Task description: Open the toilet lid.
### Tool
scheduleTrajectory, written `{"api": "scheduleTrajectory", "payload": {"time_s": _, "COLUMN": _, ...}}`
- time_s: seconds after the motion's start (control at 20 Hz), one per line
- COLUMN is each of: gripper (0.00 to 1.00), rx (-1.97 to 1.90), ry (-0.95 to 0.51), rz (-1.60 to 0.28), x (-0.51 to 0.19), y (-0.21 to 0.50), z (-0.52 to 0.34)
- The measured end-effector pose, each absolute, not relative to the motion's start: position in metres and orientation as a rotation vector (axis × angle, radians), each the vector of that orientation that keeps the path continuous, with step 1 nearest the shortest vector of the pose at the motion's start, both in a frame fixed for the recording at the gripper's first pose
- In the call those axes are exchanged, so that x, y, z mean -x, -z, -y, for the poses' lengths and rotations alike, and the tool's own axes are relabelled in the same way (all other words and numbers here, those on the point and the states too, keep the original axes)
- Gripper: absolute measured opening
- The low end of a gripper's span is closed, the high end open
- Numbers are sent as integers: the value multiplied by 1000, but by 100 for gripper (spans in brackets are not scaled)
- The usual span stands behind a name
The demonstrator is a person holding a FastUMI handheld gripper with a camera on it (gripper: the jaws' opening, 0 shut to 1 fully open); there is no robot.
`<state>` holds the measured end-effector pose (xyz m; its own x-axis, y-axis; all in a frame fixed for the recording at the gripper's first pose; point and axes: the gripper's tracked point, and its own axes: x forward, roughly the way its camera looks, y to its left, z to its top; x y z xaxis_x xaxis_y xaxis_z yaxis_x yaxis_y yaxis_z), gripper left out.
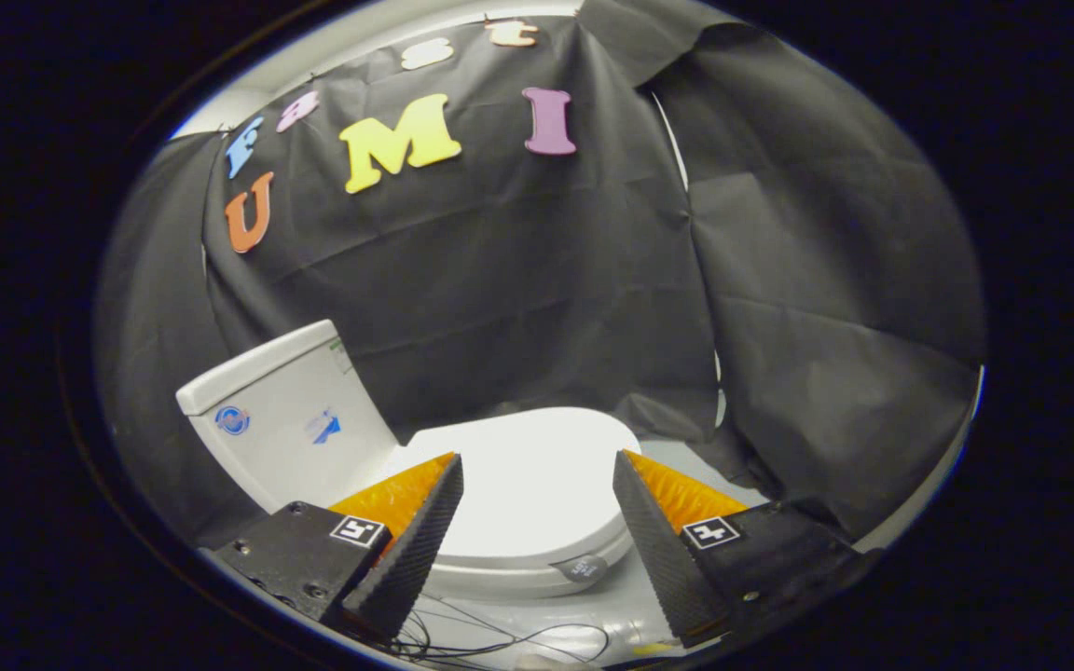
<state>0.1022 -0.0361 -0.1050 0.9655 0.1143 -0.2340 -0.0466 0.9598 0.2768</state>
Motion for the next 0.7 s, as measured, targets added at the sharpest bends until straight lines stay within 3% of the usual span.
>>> {"api": "scheduleTrajectory", "payload": {"time_s": 0.7, "gripper": 97, "rx": -732, "ry": -71, "rz": -609, "x": -117, "y": 260, "z": 46}}
